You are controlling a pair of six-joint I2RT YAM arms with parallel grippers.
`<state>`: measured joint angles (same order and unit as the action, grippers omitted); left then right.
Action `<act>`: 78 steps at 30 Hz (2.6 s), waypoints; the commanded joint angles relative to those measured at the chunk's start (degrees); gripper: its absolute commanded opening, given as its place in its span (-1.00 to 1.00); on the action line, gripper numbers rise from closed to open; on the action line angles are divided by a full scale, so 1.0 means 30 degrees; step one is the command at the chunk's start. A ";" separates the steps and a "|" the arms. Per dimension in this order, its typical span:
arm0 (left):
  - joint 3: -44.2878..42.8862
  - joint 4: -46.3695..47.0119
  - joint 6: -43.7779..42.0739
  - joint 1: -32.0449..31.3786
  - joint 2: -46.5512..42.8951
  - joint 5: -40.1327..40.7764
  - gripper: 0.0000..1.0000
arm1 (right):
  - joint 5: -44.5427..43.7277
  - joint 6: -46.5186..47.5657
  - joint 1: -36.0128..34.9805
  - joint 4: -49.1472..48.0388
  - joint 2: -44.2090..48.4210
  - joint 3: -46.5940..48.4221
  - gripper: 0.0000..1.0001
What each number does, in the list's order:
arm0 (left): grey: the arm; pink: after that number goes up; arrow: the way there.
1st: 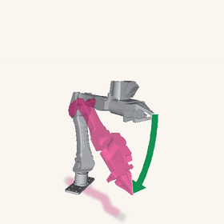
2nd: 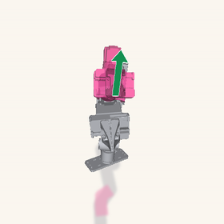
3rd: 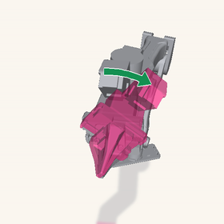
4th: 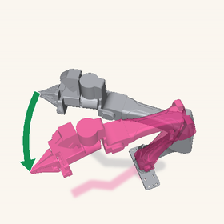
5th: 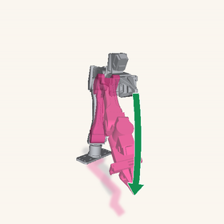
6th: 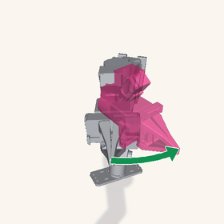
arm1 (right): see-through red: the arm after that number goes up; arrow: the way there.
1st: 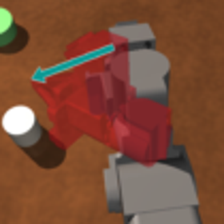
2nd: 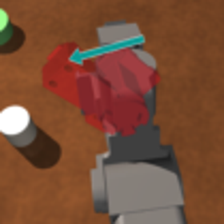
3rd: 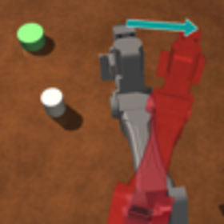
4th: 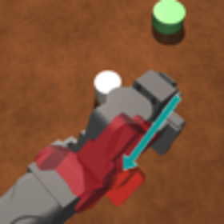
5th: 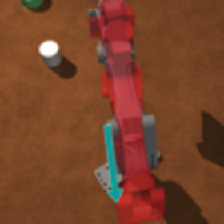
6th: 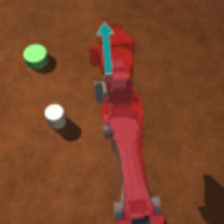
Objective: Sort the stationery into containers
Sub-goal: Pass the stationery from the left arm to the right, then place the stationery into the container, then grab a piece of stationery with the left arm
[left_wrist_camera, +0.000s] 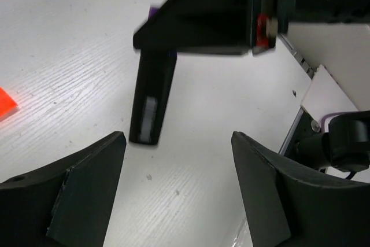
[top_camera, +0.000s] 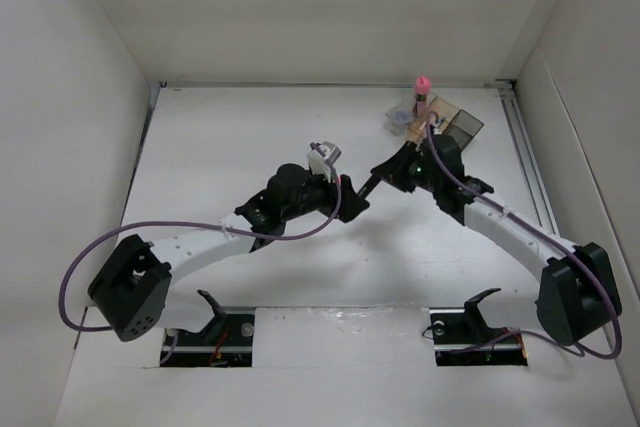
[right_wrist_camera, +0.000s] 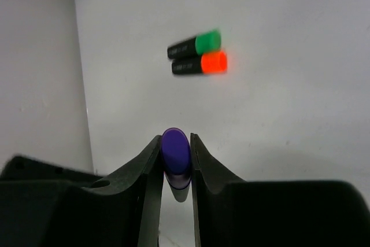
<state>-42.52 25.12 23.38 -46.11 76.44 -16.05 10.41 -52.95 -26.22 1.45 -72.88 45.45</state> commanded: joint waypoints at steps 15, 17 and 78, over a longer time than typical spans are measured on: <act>0.1985 0.1235 -0.0409 0.0047 -0.3182 0.0840 0.45 | -1.1704 0.0980 0.8912 0.4613 -0.5027 0.8520 -0.81; 0.2161 0.1235 -0.0409 0.0047 -0.3565 0.0840 0.45 | -1.1704 0.0980 0.9382 0.4439 -0.5382 0.8521 -0.81; -0.6917 -0.6088 -0.6673 0.1160 0.7970 1.1211 0.00 | -0.2595 0.0454 0.3436 -0.0162 0.4341 -0.1145 -0.03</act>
<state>-59.81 8.25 7.49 -42.65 98.87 18.00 -0.36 -51.24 -15.46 5.02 -61.08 43.42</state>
